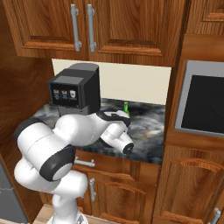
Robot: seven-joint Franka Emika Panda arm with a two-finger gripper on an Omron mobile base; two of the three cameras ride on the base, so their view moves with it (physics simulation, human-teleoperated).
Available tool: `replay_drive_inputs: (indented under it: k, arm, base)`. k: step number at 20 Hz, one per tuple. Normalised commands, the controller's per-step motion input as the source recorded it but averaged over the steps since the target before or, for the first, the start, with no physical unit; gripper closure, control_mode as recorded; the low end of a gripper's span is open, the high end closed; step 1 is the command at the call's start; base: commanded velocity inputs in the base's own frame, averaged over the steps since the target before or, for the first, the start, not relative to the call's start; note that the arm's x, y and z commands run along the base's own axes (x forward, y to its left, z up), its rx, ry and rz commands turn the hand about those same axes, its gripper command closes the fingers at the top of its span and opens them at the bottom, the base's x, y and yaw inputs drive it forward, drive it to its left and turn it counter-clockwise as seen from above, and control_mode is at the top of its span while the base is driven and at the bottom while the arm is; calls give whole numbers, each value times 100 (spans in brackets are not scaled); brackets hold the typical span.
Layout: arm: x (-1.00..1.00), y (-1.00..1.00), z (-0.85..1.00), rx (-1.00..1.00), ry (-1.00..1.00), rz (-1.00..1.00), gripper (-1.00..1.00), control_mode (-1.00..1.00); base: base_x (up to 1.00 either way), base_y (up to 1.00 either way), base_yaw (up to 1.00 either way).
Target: Place the liquor and beer on the top shelf of the fridge to keep them out of children's reach, and place the sweet potato on lower shelves for easy access.
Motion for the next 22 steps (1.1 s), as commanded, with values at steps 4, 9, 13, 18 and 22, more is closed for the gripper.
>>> replay_drive_inputs:
  k: [4,9,13,18,22]
  arm:
    - [0,0,0,0,0,0,100,-100]
    - [-15,0,21,0,0,6,100,-100]
    - [-69,1,90,-4,-6,15,100,-100]
    - [-83,3,99,-8,-9,16,100,-100]
    - [-84,52,73,-18,0,12,100,-100]
  base:
    - [0,0,0]
    - [0,0,0]
    - [0,0,0]
    - [0,0,0]
    - [0,0,0]
